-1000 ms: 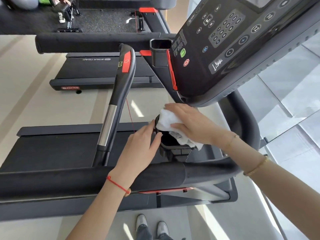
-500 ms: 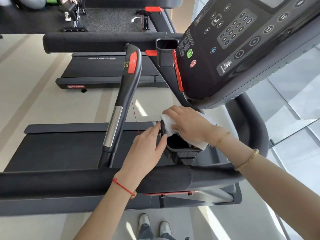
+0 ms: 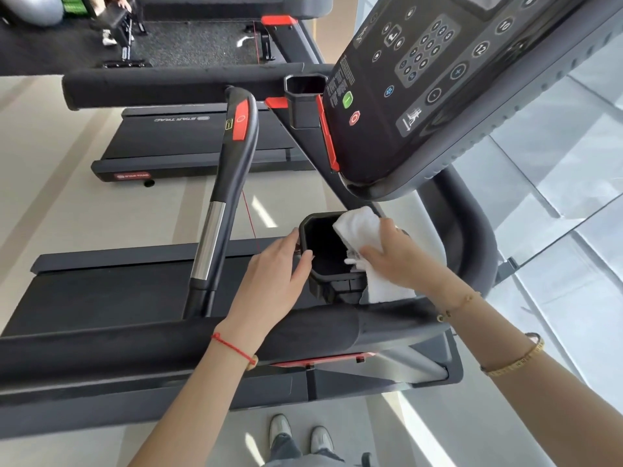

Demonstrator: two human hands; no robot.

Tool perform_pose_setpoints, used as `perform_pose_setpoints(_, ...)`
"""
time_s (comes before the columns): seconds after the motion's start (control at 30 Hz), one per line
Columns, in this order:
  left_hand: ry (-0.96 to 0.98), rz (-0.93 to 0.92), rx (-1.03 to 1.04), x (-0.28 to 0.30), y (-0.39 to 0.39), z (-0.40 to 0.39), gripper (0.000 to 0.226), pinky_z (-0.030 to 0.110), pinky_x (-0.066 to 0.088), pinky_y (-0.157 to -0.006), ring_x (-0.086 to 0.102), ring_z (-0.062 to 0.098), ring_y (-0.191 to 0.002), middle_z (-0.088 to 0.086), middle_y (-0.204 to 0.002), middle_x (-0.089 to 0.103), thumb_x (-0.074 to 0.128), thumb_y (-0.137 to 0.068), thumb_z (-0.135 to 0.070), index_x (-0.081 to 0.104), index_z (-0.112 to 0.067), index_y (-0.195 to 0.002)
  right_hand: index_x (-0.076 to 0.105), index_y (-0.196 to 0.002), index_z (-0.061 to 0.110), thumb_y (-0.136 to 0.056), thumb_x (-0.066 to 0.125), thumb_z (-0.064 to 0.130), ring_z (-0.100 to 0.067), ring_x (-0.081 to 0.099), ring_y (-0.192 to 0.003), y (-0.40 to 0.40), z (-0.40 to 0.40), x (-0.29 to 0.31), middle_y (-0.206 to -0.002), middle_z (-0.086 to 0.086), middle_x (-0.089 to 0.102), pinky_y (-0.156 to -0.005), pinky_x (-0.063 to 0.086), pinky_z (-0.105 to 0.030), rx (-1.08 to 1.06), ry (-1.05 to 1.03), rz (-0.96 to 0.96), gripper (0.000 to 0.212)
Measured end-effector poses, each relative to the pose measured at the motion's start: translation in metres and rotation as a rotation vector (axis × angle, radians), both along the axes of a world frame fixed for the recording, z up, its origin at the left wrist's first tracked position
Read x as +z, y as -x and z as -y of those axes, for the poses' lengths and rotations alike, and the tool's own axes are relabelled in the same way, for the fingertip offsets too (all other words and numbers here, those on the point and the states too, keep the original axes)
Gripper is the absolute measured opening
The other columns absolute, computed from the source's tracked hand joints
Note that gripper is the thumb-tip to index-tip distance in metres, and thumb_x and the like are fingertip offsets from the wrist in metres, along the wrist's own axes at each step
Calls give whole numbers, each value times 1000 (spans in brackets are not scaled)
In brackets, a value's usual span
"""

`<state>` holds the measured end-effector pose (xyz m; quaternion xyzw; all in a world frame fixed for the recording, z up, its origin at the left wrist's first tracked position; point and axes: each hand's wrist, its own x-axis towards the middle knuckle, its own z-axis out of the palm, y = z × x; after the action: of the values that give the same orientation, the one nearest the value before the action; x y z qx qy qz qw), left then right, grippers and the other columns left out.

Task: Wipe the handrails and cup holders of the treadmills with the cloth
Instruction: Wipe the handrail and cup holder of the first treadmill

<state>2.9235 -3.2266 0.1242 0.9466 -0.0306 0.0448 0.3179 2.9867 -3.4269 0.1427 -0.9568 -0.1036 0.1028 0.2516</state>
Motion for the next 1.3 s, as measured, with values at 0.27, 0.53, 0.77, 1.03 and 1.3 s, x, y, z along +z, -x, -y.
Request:
perform_pose_setpoints(0.27,-89,48,53,9,14,-4,49,38,45,-101,56,19,-118,-1,-130,59,41,-101,-37,39,-19,-147,34,-94,10,-98,50,30,-28,47,-83,31,17,11,-90,-6,49,-68,32,-34,-46,-72,65,26)
perform_pose_setpoints(0.53,-55,118,182,27,61,-17,48,41,42,-108,53,12,-122,-6,-134,56,46,-99,-35,43,-22,-145,36,-133,26,-95,56,22,-12,45,-105,57,15,29,-122,7,49,-79,28,-19,243,-260,333,43)
perform_pose_setpoints(0.77,-53,170,334,32,115,-29,45,46,44,-106,55,12,-120,-6,-131,59,54,-96,-31,50,-21,-139,39,-134,26,-94,55,26,-18,46,-106,66,-8,23,-117,3,52,-82,34,-29,437,-227,290,42)
perform_pose_setpoints(1.03,-61,161,495,32,160,-45,42,45,46,-103,57,13,-115,-4,-129,60,55,-96,-26,54,-18,-137,43,-138,25,-98,49,41,-20,50,-99,84,-47,6,-117,6,57,-88,37,-34,652,-82,367,44)
perform_pose_setpoints(1.3,-39,162,700,31,211,-81,40,44,44,-104,55,12,-118,-6,-128,60,54,-97,-26,54,-19,-137,47,-135,23,-97,50,39,-20,49,-100,102,-125,11,-118,5,59,-87,34,-28,829,-107,436,41)
